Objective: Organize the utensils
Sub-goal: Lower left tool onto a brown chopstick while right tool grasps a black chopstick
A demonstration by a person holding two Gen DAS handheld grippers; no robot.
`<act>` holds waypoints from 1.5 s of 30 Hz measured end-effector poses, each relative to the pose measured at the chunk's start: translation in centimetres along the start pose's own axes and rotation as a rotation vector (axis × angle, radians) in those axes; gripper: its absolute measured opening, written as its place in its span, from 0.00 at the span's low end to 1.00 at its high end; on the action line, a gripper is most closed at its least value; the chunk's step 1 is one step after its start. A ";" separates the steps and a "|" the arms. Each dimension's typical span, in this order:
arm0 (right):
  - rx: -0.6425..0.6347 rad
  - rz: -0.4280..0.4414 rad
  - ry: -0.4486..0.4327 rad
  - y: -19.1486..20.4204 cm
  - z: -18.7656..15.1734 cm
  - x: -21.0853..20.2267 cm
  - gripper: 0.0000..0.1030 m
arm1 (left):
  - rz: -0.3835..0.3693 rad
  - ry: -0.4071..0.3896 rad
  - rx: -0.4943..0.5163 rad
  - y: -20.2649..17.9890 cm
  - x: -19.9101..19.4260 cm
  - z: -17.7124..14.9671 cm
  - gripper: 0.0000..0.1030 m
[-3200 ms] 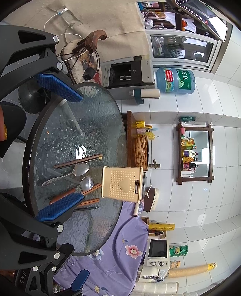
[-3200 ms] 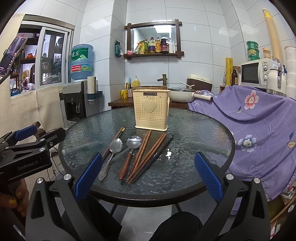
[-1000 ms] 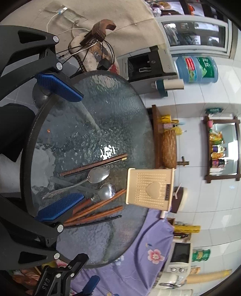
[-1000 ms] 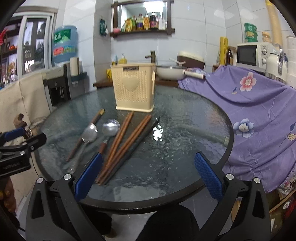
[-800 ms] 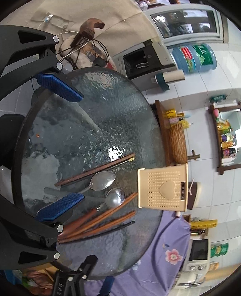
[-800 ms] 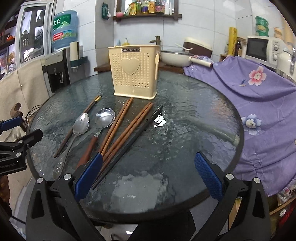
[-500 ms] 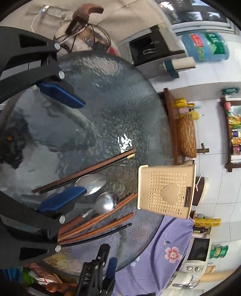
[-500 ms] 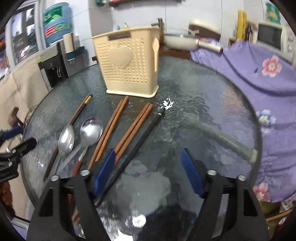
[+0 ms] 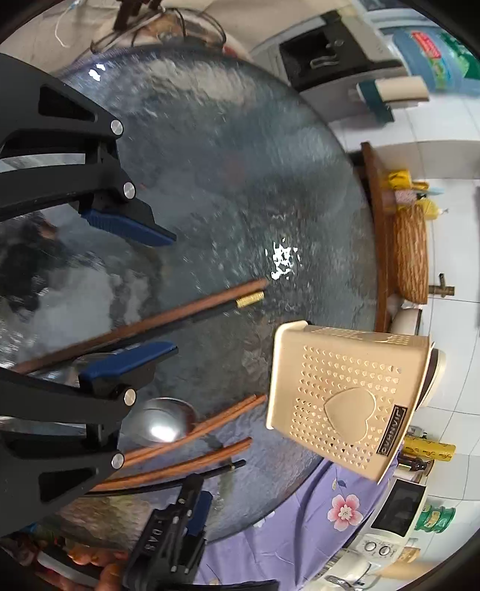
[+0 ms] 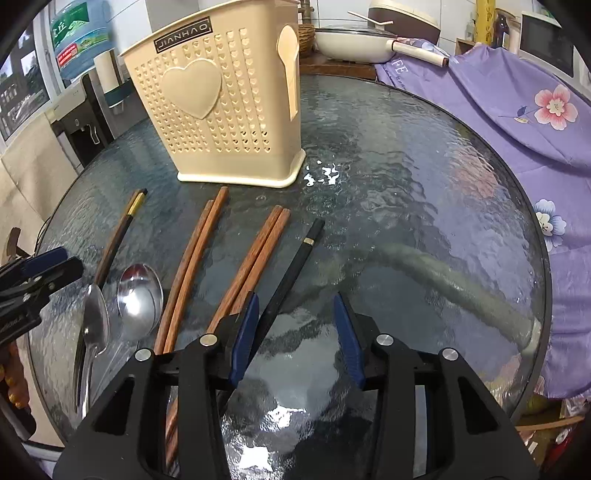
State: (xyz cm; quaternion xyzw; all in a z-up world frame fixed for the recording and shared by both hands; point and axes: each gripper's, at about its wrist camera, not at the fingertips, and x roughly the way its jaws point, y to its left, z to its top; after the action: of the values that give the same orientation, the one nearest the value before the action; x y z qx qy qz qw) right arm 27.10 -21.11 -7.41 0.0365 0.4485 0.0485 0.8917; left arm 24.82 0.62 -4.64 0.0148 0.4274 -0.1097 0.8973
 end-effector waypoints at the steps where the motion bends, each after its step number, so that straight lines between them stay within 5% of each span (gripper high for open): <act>1: -0.005 -0.002 0.002 0.1 0.1 0.1 0.38 | 0.005 0.006 0.001 0.0 0.4 0.3 0.48; 7: -0.028 0.007 0.015 0.1 0.9 0.5 0.28 | 0.010 0.048 0.003 0.3 2.5 1.3 0.42; 34: -0.005 0.031 0.086 1.2 4.7 2.8 0.13 | 0.084 0.116 0.042 1.1 6.6 5.4 0.40; 45: 0.024 0.056 0.101 0.8 5.2 3.0 0.09 | 0.090 0.122 0.064 0.1 7.2 5.7 0.14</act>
State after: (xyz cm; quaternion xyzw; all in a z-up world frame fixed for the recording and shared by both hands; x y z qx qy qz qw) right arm 32.99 -20.05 -6.58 0.0575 0.4920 0.0699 0.8659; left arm 33.64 -1.30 -6.58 0.0694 0.4762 -0.0820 0.8727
